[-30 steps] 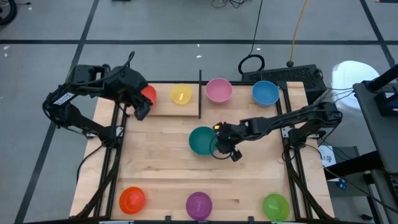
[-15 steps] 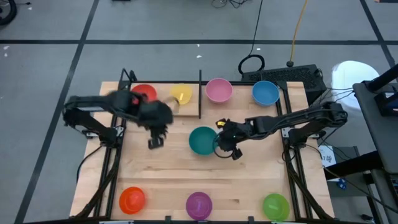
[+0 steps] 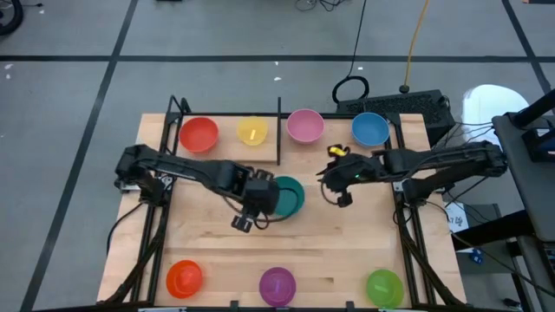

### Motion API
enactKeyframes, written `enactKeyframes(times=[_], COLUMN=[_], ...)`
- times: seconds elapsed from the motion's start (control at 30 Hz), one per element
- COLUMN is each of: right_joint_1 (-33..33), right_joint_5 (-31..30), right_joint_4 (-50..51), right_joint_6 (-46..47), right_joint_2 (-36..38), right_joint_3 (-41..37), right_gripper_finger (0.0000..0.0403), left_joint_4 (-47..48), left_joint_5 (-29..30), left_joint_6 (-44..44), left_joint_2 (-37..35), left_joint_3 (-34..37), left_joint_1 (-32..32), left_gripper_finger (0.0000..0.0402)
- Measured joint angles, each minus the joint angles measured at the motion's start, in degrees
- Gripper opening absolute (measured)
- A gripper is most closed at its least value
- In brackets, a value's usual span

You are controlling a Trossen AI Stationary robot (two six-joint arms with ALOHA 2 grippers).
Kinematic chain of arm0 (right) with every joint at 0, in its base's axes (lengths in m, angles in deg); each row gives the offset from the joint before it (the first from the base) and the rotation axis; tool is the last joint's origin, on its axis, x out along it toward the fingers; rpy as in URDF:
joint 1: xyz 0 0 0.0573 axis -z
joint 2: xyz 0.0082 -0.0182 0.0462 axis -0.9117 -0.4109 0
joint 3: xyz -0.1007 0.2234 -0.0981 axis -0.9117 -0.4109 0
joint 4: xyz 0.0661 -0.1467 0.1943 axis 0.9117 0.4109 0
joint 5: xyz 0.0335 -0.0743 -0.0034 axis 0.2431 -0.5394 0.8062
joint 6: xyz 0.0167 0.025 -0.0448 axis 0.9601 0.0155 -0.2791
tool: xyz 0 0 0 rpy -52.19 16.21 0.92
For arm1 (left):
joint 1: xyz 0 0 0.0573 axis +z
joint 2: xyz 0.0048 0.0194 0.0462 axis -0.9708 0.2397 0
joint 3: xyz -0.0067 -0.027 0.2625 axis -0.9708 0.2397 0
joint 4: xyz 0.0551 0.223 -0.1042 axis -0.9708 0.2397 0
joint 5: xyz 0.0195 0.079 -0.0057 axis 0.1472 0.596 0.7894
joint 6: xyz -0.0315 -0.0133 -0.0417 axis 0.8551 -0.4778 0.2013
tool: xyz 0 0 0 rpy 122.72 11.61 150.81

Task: Place and stack bowls onto a shelf
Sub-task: Stack the dark green bowl on top of the orange bowl on the shelf

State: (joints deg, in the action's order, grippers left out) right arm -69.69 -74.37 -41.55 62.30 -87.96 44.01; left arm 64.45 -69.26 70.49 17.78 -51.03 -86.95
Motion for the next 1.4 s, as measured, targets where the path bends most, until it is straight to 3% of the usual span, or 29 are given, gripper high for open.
enactKeyframes(times=[0.27, 0.6, 0.87, 1.0, 1.4], right_joint_1=[0.61, 0.64, 0.64, 0.64, 0.64], right_joint_5=[-2.66, -2.69, -3.04, -5.69, -5.68], right_joint_4=[5.07, 5.45, 6.97, 8.75, 9.30], right_joint_6=[1.96, 3.19, 3.94, 3.94, 4.10], right_joint_2=[8.29, 15.06, 16.95, 16.91, 16.91], right_joint_3=[0.00, 0.00, 0.00, 0.00, 0.00], right_gripper_finger=[0.0068, 0.0068, 0.0068, 0.0068, 0.0068], left_joint_4=[-1.92, -4.28, -5.25, -7.40, -8.27], left_joint_5=[-1.43, -5.06, -12.07, -12.07, -9.50], left_joint_6=[-10.56, -13.21, -13.31, -13.33, -13.85], left_joint_2=[6.49, 10.97, 12.57, 13.64, 15.54], left_joint_3=[0.02, 0.02, 0.02, 0.02, 0.02], left_joint_1=[1.33, 3.36, 3.99, 3.98, 4.01], left_gripper_finger=[0.0072, 0.0072, 0.0072, 0.0072, 0.0072])
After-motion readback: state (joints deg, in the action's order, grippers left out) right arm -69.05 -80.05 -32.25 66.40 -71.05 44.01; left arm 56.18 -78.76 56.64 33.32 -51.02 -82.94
